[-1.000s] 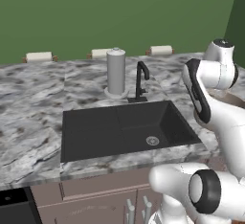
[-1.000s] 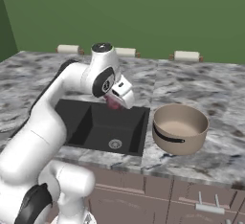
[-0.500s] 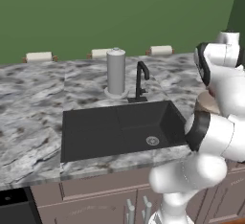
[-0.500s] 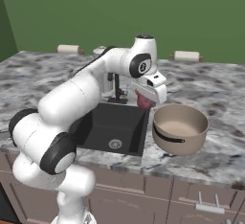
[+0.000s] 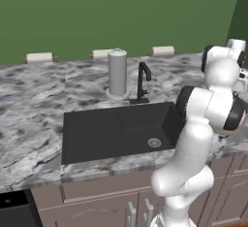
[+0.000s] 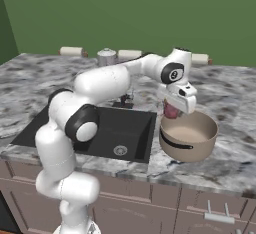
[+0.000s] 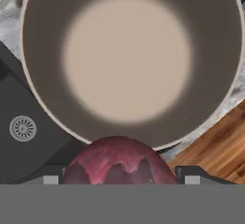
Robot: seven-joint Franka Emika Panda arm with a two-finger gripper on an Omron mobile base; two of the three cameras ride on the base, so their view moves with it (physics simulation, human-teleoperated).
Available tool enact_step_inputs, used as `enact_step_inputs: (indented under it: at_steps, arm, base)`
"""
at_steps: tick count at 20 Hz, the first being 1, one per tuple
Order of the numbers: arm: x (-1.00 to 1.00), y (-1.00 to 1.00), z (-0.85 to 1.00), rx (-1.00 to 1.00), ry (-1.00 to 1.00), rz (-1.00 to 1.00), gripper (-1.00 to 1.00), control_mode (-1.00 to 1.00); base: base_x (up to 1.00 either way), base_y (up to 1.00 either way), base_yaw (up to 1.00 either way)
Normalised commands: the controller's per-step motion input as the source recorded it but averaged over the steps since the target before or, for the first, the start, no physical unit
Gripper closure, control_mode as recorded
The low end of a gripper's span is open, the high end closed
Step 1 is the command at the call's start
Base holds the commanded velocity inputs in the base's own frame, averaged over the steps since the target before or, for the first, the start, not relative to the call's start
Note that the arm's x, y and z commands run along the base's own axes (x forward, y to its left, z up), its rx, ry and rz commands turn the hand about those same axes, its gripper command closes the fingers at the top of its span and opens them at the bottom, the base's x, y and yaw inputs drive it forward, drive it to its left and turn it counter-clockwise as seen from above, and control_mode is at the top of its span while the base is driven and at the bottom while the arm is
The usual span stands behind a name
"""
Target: Dump the onion from the pot into the sink. Then turn on the water and wash the onion. Then turn off the water and put the onion back in the pot.
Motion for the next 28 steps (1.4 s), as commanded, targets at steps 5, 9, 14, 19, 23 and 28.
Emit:
enact_step_inputs:
  at_steps: [5,9,14,19,23,28]
  arm:
    - [0.39,-0.42,-0.5,0.04,0.0,0.0,1.0,-1.0]
    - [0.16,-0.28,-0.55,0.0,0.0,0.0,1.0,-1.0]
    - [0.11,-0.18,-0.68,0.0,-0.03,0.0,1.0,-1.0]
    - [0.11,-0.02,-0.58,0.0,-0.09,0.0,1.0,-1.0]
    - [0.07,0.0,-0.46,0.0,-0.17,0.0,1.0,-1.0]
    - [0.07,0.0,-0.45,-0.03,-0.16,0.0,-1.0,-1.0]
  base:
    - [0.0,0.0,0.0]
    - [0.0,0.0,0.0]
    - [0.0,0.0,0.0]
    - [0.0,0.0,0.0]
    - [0.0,0.0,0.0]
    - [0.0,0.0,0.0]
